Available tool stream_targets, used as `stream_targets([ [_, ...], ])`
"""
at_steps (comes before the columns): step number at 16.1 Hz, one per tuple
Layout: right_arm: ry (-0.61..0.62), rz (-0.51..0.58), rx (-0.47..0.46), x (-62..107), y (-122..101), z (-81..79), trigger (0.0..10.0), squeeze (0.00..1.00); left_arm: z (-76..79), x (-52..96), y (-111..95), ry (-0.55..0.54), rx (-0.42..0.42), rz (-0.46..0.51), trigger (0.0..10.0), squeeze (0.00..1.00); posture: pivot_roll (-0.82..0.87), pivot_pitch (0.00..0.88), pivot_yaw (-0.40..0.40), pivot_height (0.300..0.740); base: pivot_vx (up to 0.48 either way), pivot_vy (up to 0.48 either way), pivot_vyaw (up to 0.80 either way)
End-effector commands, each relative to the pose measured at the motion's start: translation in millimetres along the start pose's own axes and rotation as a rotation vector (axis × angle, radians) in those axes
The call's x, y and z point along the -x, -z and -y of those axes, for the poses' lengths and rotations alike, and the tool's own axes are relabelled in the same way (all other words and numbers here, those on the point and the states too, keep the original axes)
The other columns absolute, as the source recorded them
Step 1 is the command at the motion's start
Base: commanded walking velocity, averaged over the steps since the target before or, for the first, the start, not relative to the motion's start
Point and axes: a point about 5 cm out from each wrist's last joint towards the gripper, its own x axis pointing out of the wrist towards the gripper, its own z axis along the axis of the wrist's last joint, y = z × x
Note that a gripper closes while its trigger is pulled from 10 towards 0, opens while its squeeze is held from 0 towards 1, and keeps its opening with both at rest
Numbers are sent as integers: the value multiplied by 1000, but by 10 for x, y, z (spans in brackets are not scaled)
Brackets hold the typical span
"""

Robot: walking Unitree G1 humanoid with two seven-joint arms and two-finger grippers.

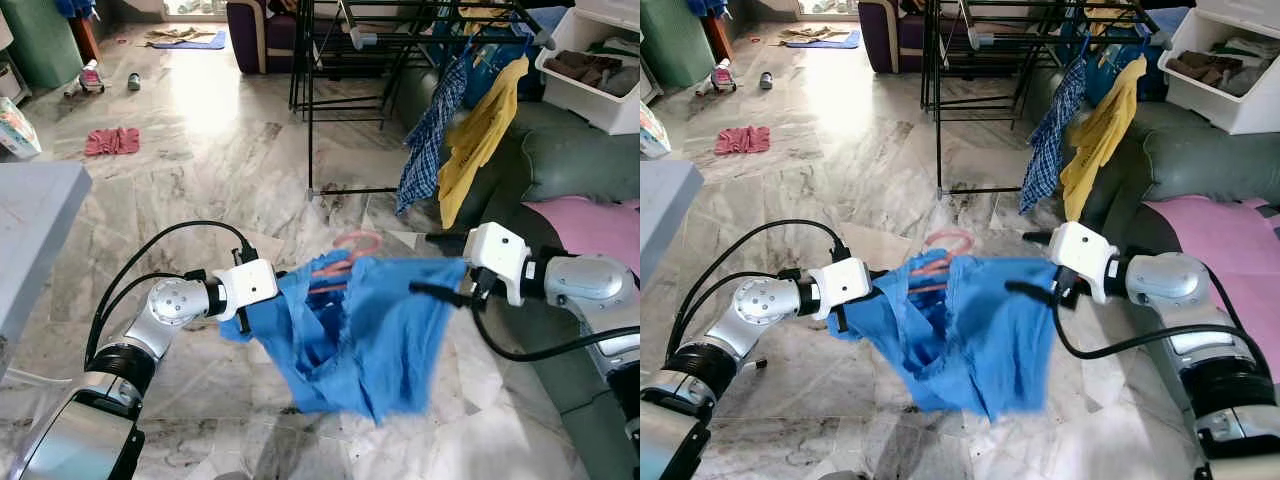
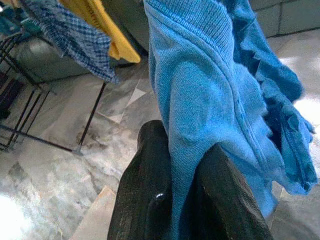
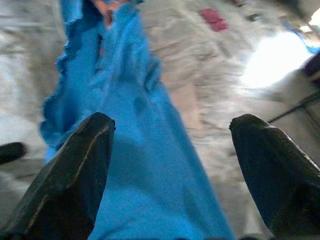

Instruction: Hang hanger

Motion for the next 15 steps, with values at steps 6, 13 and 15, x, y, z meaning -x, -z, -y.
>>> stream_targets([
  [6,-162,-76,24,12,23,67,10000,0,26,-86,-160,38,-66,93,0,0,35,63,-57,740,0,0,0],
  [13,-277,-117,63,-188,91,-47,0,0,58,-117,-229,67,-104,132,0,0,39,63,-61,740,0,0,0],
  [15,-292,-119,53,-222,123,-73,0,0,61,-123,-236,68,-106,136,0,0,41,63,-62,740,0,0,0],
])
